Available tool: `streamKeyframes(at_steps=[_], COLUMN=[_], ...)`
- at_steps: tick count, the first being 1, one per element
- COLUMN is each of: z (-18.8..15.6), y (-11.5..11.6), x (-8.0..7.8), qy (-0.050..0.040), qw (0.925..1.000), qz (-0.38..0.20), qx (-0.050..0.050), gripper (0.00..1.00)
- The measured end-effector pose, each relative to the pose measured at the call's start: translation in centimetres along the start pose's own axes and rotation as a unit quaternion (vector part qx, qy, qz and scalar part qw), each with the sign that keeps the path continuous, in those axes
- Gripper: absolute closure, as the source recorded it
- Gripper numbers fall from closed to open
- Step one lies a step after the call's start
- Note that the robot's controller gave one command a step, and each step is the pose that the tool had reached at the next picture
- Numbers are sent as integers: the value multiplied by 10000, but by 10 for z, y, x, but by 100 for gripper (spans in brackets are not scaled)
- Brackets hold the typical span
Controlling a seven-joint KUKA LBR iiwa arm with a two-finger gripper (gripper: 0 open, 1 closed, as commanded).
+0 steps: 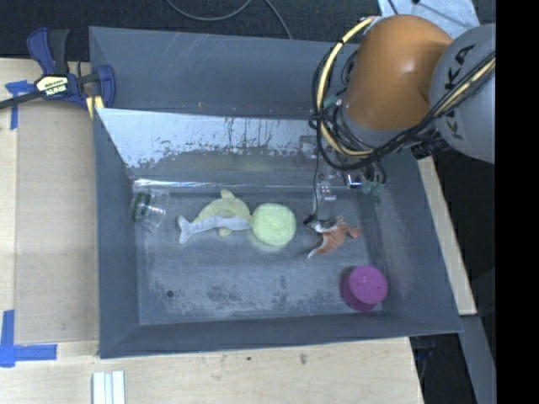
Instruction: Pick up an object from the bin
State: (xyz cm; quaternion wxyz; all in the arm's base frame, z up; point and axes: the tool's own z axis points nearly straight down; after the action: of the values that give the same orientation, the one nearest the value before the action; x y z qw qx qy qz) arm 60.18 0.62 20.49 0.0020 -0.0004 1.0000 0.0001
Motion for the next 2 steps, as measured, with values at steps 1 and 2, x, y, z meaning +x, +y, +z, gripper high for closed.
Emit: streamKeyframes(at_steps=[1,2], z=[76,81], y=[69,56], x=[-7,-7], qy=[-21,14], qw=[9999,9996], qz=[-115,281], qx=[-2,-8], gripper=[0,0])
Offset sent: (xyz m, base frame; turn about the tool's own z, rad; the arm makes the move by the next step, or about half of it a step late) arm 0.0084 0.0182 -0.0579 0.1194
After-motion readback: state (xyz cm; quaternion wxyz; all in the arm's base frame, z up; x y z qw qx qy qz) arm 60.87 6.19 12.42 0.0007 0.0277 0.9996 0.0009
